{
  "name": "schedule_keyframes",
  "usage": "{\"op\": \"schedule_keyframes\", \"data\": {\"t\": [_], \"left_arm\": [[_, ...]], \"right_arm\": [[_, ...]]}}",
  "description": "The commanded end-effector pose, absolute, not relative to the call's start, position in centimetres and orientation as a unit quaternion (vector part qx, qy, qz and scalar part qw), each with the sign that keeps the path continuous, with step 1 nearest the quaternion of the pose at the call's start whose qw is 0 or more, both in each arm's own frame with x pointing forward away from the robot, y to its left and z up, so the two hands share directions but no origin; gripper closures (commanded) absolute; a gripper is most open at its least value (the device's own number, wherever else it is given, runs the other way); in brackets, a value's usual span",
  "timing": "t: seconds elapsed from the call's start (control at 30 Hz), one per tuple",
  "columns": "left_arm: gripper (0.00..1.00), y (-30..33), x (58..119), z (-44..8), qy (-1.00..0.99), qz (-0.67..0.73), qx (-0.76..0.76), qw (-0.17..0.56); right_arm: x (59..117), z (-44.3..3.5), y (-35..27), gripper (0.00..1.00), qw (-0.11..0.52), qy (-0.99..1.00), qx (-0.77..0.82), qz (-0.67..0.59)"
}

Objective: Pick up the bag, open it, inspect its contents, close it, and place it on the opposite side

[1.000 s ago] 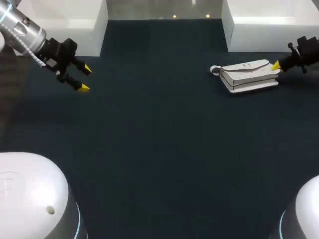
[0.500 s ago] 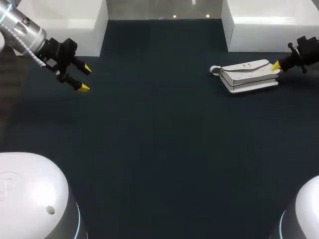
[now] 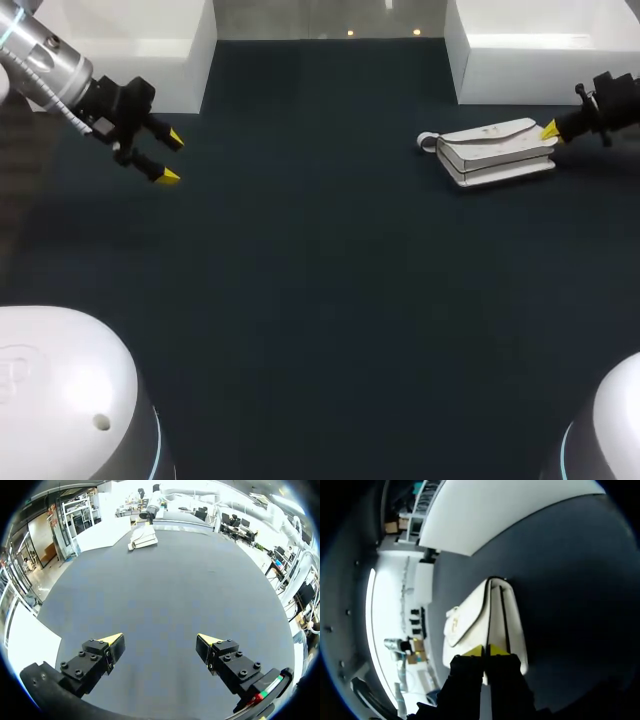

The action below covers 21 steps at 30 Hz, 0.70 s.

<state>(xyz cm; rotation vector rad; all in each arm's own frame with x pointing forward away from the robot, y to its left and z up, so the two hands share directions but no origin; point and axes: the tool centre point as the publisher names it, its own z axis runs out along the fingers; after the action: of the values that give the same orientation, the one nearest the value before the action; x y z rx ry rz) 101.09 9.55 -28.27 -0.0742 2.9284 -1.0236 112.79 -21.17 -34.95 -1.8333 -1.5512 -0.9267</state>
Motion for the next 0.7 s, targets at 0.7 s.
{"op": "schedule_keyframes", "data": {"t": [0.7], "left_arm": [[0.00,9.5,101.1,-28.4,0.943,-0.331,-0.024,0.020]], "right_arm": [[107.2,-35.7,-13.3,1.00,0.239,-0.515,-0.712,-0.413]]}}
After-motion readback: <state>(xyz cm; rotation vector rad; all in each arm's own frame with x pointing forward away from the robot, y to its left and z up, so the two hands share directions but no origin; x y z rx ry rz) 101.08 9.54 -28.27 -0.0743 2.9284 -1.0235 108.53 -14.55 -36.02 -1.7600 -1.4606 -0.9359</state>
